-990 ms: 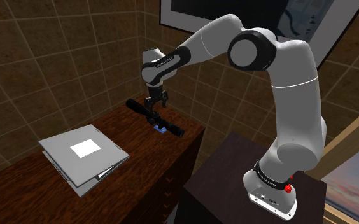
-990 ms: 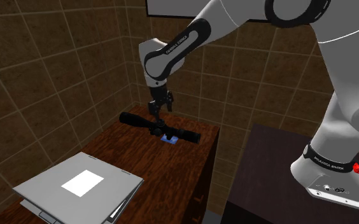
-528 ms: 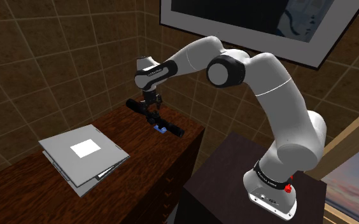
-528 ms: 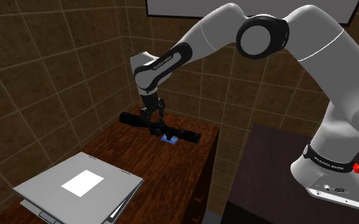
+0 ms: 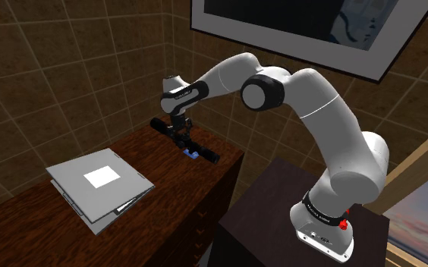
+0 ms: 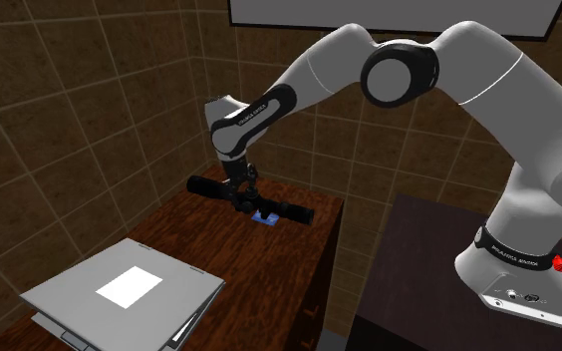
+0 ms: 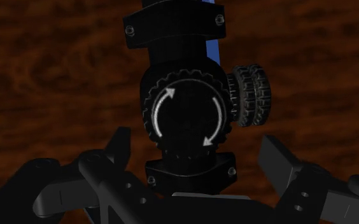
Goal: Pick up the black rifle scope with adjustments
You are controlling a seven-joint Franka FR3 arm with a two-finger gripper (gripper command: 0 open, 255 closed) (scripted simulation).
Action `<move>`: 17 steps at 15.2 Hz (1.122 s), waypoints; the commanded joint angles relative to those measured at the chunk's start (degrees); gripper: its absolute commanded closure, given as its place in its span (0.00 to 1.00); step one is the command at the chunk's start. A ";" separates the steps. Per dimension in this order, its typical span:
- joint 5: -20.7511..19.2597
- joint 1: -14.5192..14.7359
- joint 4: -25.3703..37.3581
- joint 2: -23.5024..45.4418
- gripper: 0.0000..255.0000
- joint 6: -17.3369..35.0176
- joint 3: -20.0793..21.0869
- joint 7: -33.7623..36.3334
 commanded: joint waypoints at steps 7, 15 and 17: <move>-0.01 -0.01 0.48 0.40 1.00 -0.06 -0.02 -0.03; 0.06 -0.05 -0.85 -2.49 1.00 -1.62 0.07 0.01; 0.10 -0.07 -1.11 -3.55 1.00 -2.42 0.10 0.00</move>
